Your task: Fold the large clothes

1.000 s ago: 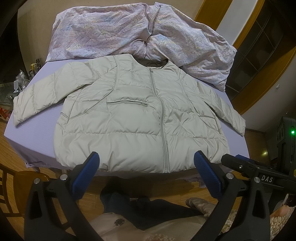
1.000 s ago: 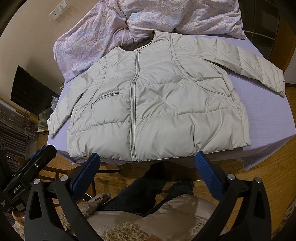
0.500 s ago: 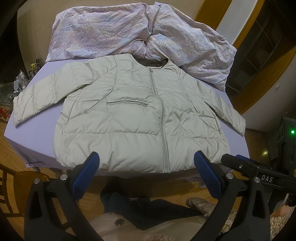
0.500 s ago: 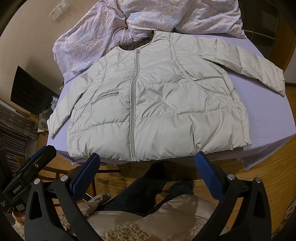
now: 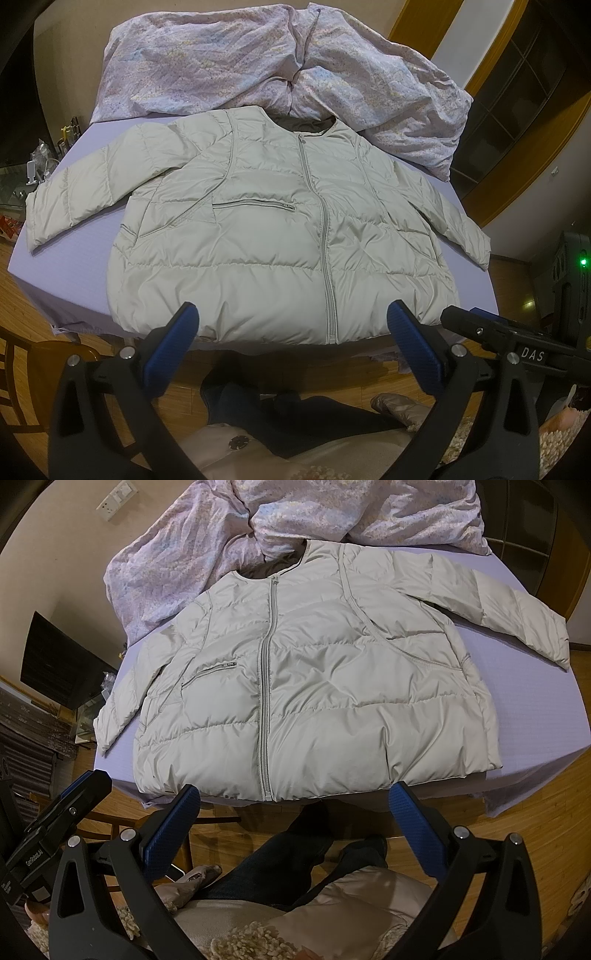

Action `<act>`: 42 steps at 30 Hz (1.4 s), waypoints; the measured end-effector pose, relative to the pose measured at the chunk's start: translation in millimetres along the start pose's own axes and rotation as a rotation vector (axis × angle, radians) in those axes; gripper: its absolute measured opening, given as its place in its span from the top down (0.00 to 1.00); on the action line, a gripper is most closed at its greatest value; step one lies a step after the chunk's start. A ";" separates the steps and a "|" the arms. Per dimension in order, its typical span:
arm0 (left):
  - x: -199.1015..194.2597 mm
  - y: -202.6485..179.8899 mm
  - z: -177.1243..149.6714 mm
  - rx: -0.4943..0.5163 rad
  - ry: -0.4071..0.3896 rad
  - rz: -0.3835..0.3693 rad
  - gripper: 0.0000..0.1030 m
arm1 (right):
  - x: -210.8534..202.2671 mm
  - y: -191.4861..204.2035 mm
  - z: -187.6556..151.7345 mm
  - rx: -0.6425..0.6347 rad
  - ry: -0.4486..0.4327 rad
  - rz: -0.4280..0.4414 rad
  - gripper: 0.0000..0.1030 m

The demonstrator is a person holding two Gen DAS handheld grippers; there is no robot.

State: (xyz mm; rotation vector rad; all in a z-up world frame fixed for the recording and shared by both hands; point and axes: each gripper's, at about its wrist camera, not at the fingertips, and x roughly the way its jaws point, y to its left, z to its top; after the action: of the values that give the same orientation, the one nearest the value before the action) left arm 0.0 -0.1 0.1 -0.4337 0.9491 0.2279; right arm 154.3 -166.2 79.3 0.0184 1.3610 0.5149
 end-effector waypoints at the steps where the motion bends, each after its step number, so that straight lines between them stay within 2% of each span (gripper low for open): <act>1: 0.0 0.0 0.0 0.000 0.000 0.000 0.02 | 0.2 0.0 0.2 -0.001 0.000 0.000 0.01; 11: 4.4 3.7 5.1 -0.007 0.016 0.005 0.02 | 4.7 -3.0 4.0 0.007 0.005 -0.012 0.01; 17: 17.2 14.0 9.8 -0.035 0.055 0.028 0.02 | 14.9 -30.7 25.9 0.121 0.005 -0.030 0.01; 19: 21.2 18.9 12.4 -0.052 0.066 0.027 0.02 | 18.9 -45.8 34.7 0.178 0.007 -0.009 0.01; 22: 26.6 24.4 15.6 -0.073 0.083 0.019 0.02 | 31.4 -92.6 50.7 0.366 0.007 0.053 0.01; 26: 34.2 29.0 18.8 -0.093 0.109 0.007 0.02 | 47.8 -167.2 66.6 0.594 -0.013 0.050 0.01; 29: 40.7 31.6 21.7 -0.116 0.134 -0.009 0.02 | 49.7 -229.6 69.0 0.785 -0.074 0.059 0.01; 33: 46.2 32.2 26.6 -0.130 0.148 -0.013 0.02 | 45.8 -307.6 62.2 1.067 -0.171 0.078 0.09; 39: 55.2 25.4 37.4 -0.116 0.162 0.014 0.02 | 38.5 -385.3 57.6 1.276 -0.306 0.085 0.25; 42: 61.2 23.4 43.3 -0.109 0.175 0.045 0.02 | 38.6 -402.7 49.9 1.353 -0.348 0.116 0.31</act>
State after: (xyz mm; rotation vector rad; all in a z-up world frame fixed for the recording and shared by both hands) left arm 57.7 40.4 -34.5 -0.5393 1.1219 0.2868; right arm 342.6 -496.4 -68.1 1.2297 1.1393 -0.3831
